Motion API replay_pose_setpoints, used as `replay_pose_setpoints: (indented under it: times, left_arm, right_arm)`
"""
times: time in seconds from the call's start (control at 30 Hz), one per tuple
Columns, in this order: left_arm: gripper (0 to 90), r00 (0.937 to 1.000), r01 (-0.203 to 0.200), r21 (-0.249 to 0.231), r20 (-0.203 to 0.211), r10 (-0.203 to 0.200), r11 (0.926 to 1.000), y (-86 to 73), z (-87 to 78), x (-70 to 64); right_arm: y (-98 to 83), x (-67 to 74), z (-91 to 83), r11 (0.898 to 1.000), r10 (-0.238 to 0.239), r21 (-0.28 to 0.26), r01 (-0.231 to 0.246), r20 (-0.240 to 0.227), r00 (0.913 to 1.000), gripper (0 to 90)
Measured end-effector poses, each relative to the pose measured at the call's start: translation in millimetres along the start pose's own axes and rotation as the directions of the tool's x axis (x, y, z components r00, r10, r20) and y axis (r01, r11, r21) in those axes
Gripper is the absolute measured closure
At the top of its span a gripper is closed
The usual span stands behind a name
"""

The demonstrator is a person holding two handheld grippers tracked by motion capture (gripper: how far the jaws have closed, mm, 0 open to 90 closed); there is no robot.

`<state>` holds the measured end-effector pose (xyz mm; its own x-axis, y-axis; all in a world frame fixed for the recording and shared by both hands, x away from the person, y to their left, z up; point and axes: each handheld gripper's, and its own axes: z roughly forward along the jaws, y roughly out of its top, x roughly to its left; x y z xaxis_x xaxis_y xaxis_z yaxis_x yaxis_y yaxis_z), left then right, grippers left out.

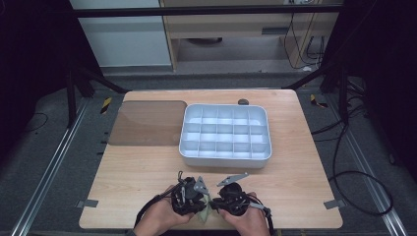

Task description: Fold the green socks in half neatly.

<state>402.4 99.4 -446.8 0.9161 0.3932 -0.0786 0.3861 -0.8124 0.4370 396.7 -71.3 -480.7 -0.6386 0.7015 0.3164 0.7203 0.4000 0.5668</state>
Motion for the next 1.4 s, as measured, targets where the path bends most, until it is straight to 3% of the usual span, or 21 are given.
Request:
replay_pose_setpoints:
  times: [0.53, 0.67, 0.97, 1.4]
  left_arm:
    - [86.8, 0.9999, -0.001, -0.015, 0.014, 0.002, 0.9999, 4.0, 12.0, -3.3]
    - [86.8, 0.9998, 0.005, -0.012, 0.017, -0.004, 0.9999, 3.8, 12.7, -2.8]
    - [86.9, 0.9998, 0.01, -0.01, 0.018, -0.01, 0.9999, 4.4, 14.1, -2.8]
    - [87.0, 0.9999, 0.004, 0.003, 0.016, -0.004, 1.0, 7.1, 18.7, -4.6]
  right_arm:
    - [-5.4, -3.7, 2.8, 0.999, 0.044, 0.011, -0.044, -0.021, 0.9988, 86.5]
    - [-6.8, -5.8, 1.9, 0.999, 0.042, 0.006, -0.042, -0.026, 0.9988, 82.2]
    - [-12.4, -16.8, -16.1, 0.998, 0.061, -0.029, -0.061, -0.013, 0.998, 74.4]
    - [-19.3, -31.9, -31.3, 0.993, 0.1, -0.058, -0.099, 0.009, 0.995, 72.3]
